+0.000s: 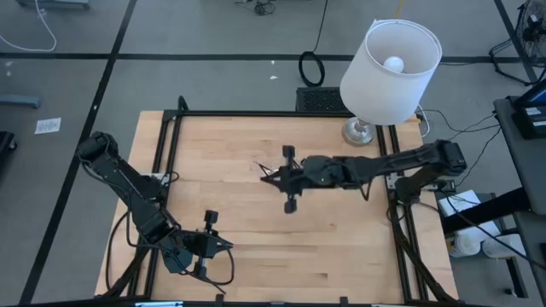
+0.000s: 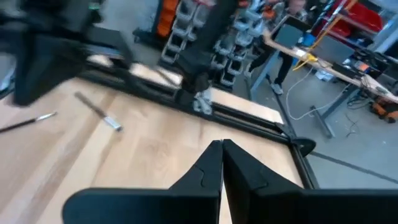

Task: Pick & Place Makeup Supplies
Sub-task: Put the makeup brush into the transparent organizer

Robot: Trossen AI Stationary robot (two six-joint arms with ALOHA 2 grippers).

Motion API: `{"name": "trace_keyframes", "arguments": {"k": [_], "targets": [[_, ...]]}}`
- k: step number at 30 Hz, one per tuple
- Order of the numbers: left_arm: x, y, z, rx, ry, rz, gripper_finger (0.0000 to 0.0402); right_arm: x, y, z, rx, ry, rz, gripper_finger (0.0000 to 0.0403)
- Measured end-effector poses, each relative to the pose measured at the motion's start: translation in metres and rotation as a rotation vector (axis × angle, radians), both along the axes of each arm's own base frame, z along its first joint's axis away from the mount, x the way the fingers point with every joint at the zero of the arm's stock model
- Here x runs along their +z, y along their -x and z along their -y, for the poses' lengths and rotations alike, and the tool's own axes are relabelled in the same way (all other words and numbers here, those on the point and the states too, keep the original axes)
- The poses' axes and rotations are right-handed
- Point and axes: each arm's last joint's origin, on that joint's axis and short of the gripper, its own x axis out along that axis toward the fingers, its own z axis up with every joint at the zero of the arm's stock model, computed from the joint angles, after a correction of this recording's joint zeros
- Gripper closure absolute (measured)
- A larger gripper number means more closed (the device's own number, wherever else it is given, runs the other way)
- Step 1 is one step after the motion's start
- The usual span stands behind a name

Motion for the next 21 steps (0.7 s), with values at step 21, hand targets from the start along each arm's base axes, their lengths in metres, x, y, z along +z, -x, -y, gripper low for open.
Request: {"name": "trace_keyframes", "arguments": {"k": [21], "targets": [[0.000,0.000,0.000,0.001,-0.007,-0.002,0.0366,-0.102,0.048,0.076,-0.229,-0.210,0.089,0.0403]]}}
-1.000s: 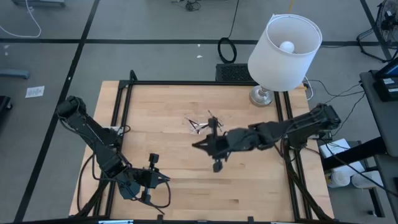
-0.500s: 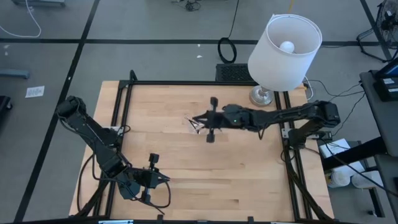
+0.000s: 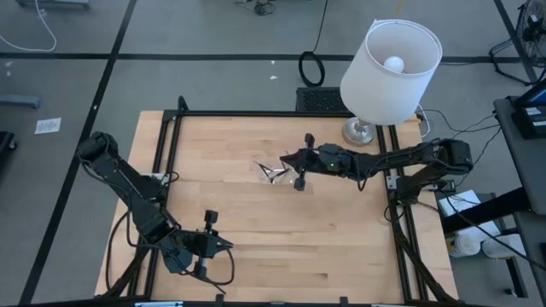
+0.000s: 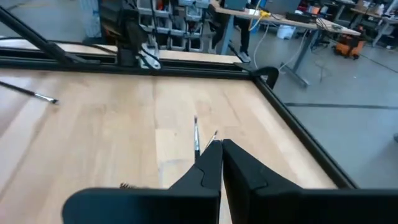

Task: Pick & Place Makeup Supplies
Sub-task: Put the makeup brush into the transparent organizer

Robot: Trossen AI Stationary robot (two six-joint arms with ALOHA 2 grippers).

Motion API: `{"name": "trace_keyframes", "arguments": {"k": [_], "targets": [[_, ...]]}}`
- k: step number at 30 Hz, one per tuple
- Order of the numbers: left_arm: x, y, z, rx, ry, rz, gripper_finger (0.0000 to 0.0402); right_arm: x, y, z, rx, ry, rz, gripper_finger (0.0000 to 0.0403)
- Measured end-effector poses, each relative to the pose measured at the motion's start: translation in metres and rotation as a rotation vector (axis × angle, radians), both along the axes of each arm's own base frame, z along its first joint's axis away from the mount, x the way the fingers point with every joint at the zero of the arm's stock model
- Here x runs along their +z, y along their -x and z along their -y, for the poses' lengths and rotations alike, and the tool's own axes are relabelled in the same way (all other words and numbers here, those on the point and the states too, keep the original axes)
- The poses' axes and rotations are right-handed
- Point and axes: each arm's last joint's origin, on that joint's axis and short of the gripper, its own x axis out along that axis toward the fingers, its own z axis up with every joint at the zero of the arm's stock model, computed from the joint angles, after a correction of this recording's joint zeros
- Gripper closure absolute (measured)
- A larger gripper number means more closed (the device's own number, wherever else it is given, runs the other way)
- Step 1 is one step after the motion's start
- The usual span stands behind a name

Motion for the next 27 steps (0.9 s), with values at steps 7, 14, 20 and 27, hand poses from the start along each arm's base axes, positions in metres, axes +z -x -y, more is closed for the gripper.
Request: {"name": "trace_keyframes", "arguments": {"k": [7,14,20,27], "targets": [[0.000,-0.001,-0.001,0.009,0.003,0.007,0.0366,-0.025,0.013,0.001,-0.042,-0.030,-0.049,0.0403],[0.000,-0.004,-0.004,0.024,0.001,0.007,0.0366,-0.039,0.022,0.007,-0.075,-0.067,-0.064,0.0403],[0.000,-0.006,-0.006,0.034,0.001,0.007,0.0366,-0.042,0.025,0.013,-0.057,-0.085,-0.068,0.0403],[0.000,-0.008,-0.008,0.033,-0.013,0.008,0.0366,-0.045,0.024,0.015,-0.035,-0.094,-0.072,0.0403]]}}
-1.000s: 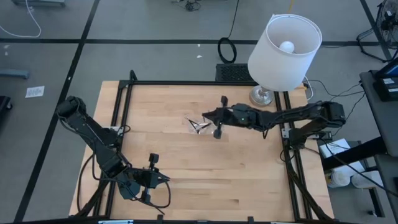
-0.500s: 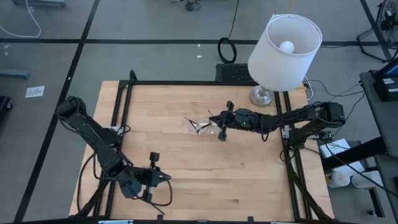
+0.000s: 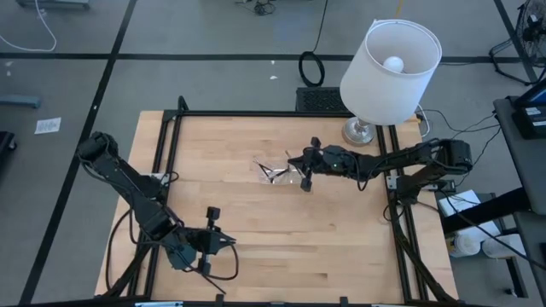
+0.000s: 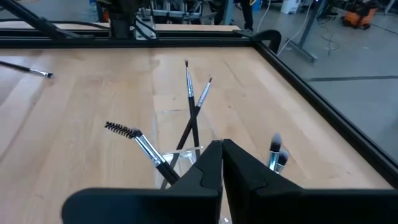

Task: Pick & Place Makeup Supplies
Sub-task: Put the makeup brush into the transparent organizer

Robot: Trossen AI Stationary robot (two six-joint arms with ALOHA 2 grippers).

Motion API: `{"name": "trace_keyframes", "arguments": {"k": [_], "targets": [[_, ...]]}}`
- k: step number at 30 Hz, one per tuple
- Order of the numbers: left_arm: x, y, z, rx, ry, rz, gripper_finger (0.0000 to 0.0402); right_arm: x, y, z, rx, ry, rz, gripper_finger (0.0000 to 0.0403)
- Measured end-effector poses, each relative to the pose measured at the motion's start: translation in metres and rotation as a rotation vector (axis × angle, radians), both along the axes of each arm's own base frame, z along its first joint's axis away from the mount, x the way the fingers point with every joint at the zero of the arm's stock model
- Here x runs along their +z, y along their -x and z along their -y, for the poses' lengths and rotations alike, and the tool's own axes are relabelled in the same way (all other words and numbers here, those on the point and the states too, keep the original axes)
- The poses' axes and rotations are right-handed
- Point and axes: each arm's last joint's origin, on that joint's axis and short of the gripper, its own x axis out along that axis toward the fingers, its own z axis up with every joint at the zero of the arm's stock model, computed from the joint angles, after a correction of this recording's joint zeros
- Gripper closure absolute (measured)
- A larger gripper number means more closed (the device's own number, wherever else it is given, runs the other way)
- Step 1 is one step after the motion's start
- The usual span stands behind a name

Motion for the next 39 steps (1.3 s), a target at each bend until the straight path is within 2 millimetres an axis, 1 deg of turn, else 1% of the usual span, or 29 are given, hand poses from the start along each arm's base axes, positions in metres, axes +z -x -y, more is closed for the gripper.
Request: {"name": "trace_keyframes", "arguments": {"k": [3,6,14,18,21,22,25,28,30,32,34,37,39], "targets": [[0.000,-0.001,-0.001,0.003,-0.002,0.000,0.0366,0.000,0.000,0.000,-0.003,-0.007,0.008,0.0397],[0.000,-0.001,-0.001,0.000,-0.005,0.000,0.0366,0.000,0.000,0.000,-0.007,-0.012,0.014,0.0380],[0.000,-0.001,-0.001,-0.001,-0.009,-0.003,0.0366,0.007,-0.002,0.001,-0.012,-0.015,0.095,0.0302],[0.000,0.000,-0.001,-0.001,-0.010,-0.005,0.0366,0.020,-0.003,0.001,-0.011,-0.010,0.159,0.0267],[-0.001,0.000,-0.001,-0.001,-0.010,-0.006,0.0366,0.036,-0.007,-0.007,0.019,0.004,0.189,0.0251],[-0.001,0.000,-0.001,-0.001,-0.010,-0.007,0.0366,0.043,-0.008,-0.013,0.042,0.018,0.192,0.0248],[-0.001,0.000,-0.001,0.000,-0.014,-0.012,0.0366,0.068,-0.014,-0.041,0.146,0.062,0.177,0.0247],[-0.002,0.001,-0.002,0.001,-0.017,-0.026,0.0366,0.084,-0.017,-0.079,0.220,0.089,0.105,0.0256],[-0.003,0.001,-0.002,-0.003,-0.008,-0.037,0.0366,0.088,-0.014,-0.107,0.267,0.104,0.043,0.0267],[-0.003,0.001,-0.002,-0.012,0.008,-0.046,0.0366,0.085,-0.010,-0.133,0.303,0.105,-0.003,0.0283],[-0.003,0.002,0.000,-0.020,0.039,-0.060,0.0366,0.074,-0.003,-0.155,0.310,0.106,-0.051,0.0307],[-0.004,0.005,0.002,-0.018,0.110,-0.092,0.0366,0.054,0.011,-0.180,0.297,0.101,-0.091,0.0348],[-0.005,0.008,0.004,-0.006,0.162,-0.118,0.0366,0.040,0.022,-0.192,0.304,0.087,-0.117,0.0376]]}}
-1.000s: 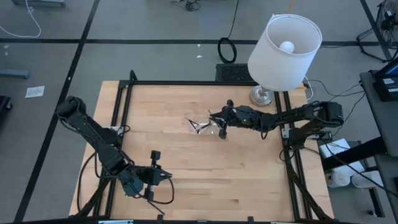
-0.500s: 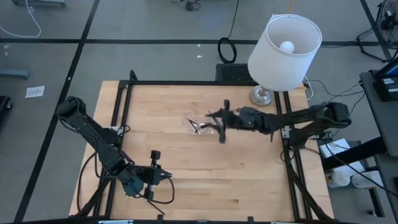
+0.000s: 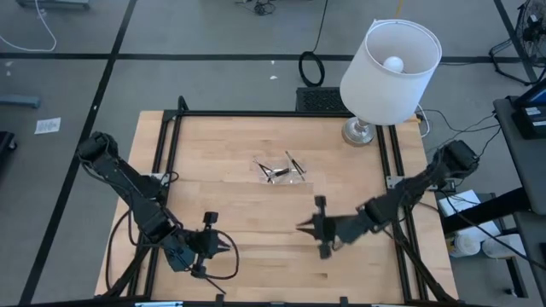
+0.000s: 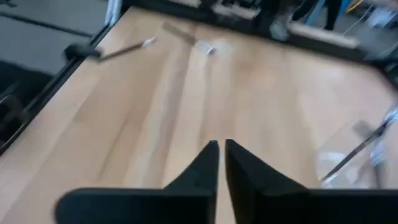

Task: Pick & Place Makeup Supplies
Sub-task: Put the makeup brush into the transparent organizer

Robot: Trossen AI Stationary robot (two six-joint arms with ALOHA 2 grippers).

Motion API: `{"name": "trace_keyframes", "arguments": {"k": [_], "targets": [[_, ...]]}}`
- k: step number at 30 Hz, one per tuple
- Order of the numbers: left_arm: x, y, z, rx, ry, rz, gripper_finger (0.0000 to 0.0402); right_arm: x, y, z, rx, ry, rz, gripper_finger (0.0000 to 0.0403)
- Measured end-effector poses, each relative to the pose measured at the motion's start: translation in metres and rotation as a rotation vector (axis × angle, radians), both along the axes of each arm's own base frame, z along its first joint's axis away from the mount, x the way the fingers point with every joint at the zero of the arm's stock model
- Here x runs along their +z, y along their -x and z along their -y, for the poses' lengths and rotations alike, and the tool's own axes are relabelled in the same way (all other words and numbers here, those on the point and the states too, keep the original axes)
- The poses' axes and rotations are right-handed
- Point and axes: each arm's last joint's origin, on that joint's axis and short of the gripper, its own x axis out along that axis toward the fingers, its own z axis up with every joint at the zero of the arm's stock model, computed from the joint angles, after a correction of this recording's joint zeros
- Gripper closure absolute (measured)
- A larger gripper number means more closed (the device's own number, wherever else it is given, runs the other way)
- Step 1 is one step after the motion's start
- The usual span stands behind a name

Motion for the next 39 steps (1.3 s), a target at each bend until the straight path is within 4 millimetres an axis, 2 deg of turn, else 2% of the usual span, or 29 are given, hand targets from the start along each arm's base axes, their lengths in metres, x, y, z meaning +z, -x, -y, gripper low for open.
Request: {"name": "trace_keyframes", "arguments": {"k": [3,10,15,19,24,28,34,39], "targets": [[-0.004,0.005,0.001,0.041,0.089,-0.083,0.0366,-0.022,0.013,-0.013,-0.007,-0.036,-0.028,0.0398],[-0.024,0.025,0.007,0.266,0.273,-0.365,0.0366,-0.056,0.032,-0.027,0.016,-0.103,-0.018,0.0396],[-0.050,0.042,0.014,0.492,0.287,-0.595,0.0366,-0.065,0.037,-0.027,0.028,-0.137,0.022,0.0400],[-0.066,0.054,0.016,0.668,0.224,-0.668,0.0366,-0.071,0.041,-0.023,0.017,-0.159,0.018,0.0400],[-0.073,0.060,0.022,0.687,0.203,-0.690,0.0359,-0.076,0.045,-0.020,0.004,-0.204,0.020,0.0402],[-0.073,0.061,0.021,0.710,0.204,-0.693,0.0318,-0.077,0.046,-0.019,0.002,-0.210,0.025,0.0401],[-0.072,0.067,0.010,0.788,0.099,-0.665,0.0222,-0.076,0.041,-0.015,0.000,-0.222,0.031,0.0402],[-0.079,0.072,0.001,0.924,0.093,-0.687,0.0160,-0.075,0.037,-0.010,0.010,-0.242,0.027,0.0402]]}}
